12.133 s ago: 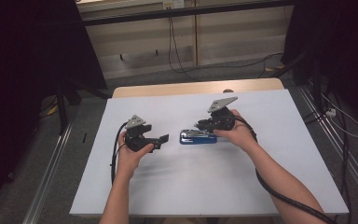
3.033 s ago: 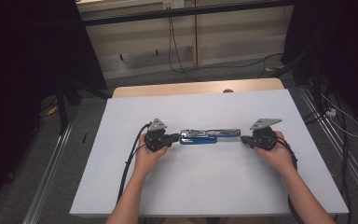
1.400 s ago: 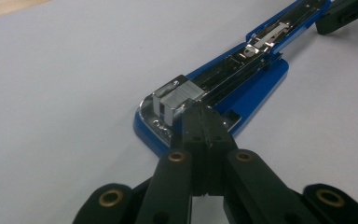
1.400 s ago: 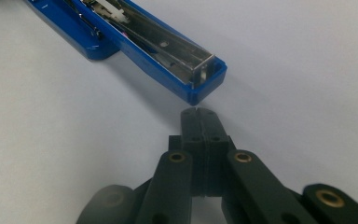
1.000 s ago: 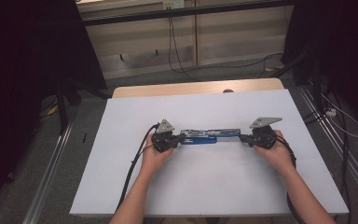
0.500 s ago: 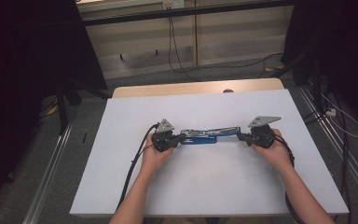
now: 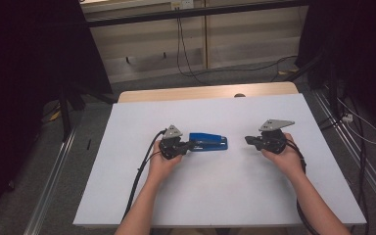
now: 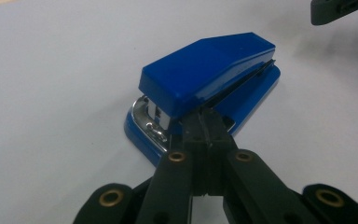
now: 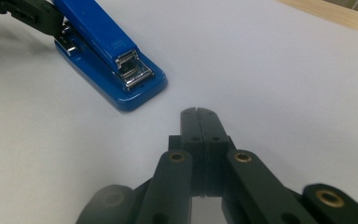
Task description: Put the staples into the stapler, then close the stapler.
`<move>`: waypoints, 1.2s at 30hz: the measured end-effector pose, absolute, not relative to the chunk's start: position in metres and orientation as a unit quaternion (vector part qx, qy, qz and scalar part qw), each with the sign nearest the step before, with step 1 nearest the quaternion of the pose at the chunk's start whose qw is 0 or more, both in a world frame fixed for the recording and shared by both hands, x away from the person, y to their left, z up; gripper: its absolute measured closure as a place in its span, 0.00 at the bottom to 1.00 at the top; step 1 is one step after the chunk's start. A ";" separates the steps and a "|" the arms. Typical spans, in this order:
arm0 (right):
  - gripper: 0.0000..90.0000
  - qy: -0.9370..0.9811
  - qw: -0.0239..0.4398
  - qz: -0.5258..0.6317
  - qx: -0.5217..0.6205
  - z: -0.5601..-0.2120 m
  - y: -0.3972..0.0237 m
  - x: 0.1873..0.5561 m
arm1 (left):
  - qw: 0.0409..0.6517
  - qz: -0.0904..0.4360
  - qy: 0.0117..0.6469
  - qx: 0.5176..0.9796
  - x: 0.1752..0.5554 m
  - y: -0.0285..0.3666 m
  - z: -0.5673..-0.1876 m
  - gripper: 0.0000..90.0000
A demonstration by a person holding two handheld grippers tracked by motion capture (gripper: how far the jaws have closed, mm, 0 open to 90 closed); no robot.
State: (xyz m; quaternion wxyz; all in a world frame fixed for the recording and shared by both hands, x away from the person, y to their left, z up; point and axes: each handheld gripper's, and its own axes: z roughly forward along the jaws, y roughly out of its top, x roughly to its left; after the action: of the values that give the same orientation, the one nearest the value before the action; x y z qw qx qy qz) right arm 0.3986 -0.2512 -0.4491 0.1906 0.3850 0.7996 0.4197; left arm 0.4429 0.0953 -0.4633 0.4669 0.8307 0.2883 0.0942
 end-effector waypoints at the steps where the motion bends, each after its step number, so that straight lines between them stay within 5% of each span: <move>1: 1.00 0.800 0.189 0.420 0.385 -0.450 -0.251 0.398 | 0.468 0.092 0.289 0.830 0.443 0.095 -0.463 1.00; 7: 0.98 0.796 0.178 0.432 0.386 -0.452 -0.248 0.395 | 0.478 0.060 0.292 0.826 0.439 0.098 -0.462 0.90; 12: 0.90 0.787 0.168 0.447 0.390 -0.450 -0.248 0.388 | 0.490 0.051 0.307 0.814 0.433 0.105 -0.454 0.64; 15: 0.76 0.785 0.171 0.453 0.387 -0.448 -0.247 0.382 | 0.497 0.059 0.306 0.810 0.429 0.109 -0.447 0.47; 25: 0.48 0.769 0.177 0.468 0.397 -0.442 -0.248 0.368 | 0.512 0.067 0.310 0.799 0.424 0.118 -0.440 0.34; 36: 0.29 0.759 0.181 0.472 0.411 -0.443 -0.255 0.354 | 0.515 0.074 0.315 0.794 0.419 0.126 -0.434 0.19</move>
State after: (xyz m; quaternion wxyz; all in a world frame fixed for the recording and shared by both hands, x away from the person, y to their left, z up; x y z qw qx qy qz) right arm 0.3544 -0.2553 -0.4429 0.1809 0.4111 0.7585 0.4722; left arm 0.4190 0.1256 -0.4342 0.5146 0.7938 0.3154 0.0740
